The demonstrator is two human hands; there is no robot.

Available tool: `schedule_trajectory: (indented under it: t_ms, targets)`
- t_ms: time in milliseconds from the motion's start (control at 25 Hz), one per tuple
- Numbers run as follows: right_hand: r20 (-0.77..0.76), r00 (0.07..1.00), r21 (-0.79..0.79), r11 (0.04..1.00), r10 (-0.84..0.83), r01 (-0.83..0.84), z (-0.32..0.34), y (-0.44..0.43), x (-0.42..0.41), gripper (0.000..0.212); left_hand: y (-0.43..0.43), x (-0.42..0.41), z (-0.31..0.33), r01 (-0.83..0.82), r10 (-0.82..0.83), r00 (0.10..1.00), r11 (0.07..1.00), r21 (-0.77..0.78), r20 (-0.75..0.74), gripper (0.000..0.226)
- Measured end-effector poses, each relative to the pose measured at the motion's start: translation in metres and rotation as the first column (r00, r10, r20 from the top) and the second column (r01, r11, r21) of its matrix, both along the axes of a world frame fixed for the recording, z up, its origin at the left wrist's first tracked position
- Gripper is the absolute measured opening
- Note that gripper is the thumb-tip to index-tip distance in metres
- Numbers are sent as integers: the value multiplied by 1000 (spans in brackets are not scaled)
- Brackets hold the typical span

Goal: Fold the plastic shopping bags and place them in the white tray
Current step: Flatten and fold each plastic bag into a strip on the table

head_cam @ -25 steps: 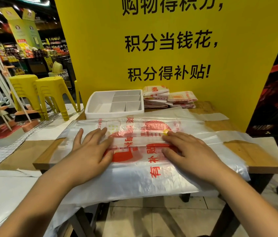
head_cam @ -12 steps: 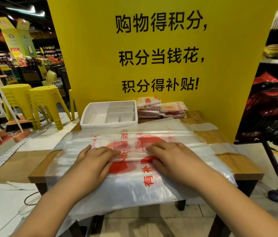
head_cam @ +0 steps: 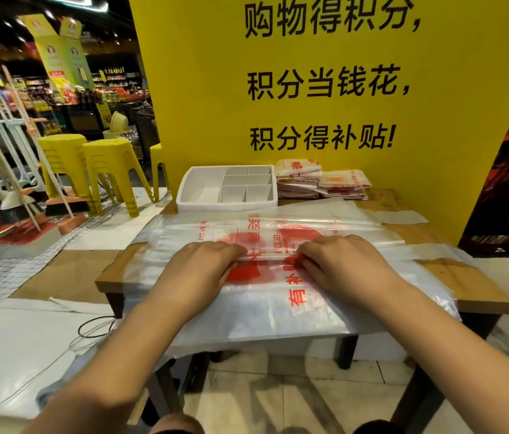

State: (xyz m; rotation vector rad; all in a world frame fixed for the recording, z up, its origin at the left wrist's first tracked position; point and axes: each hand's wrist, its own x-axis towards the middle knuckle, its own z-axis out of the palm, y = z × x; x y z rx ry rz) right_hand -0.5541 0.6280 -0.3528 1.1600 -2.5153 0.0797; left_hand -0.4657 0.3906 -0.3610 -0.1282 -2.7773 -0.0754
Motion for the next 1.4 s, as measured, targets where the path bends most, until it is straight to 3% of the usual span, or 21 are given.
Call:
schedule_trajectory:
  t_ms: [200,440,600,680,840,1040,1200,1400]
  targets:
    - [5,1000,-103,995,5,-4,1,12,5,25,-1,13,6,-14,14,1000,1000,15,-11,31]
    - [272,957,-87,993,103,-82,10,17,-6,15,-14,10,26,59,-76,977,994,87,198,19]
    - [408,913,4,1000,-15,14,33,8,-26,5,-25,-20,50,1,-57,929,989,151,365,18]
    - [444,894,36,998,-62,51,37,1,-35,12,-26,-33,53,-32,-31,919,988,153,394,26]
    - [388,915,72,993,-116,95,25,-6,-43,17,-26,-37,37,-61,-9,948,976,209,317,36]
    - [82,997,-81,997,-4,11,3,-9,-25,31,-9,-20,3,11,-14,999,997,76,35,36]
    - [199,979,-128,991,49,-24,-9,-25,-7,31,16,-11,-13,-59,47,987,995,75,156,47]
    - [327,945,-64,998,-3,25,-23,-25,3,49,10,-4,-17,-110,89,943,993,47,321,58]
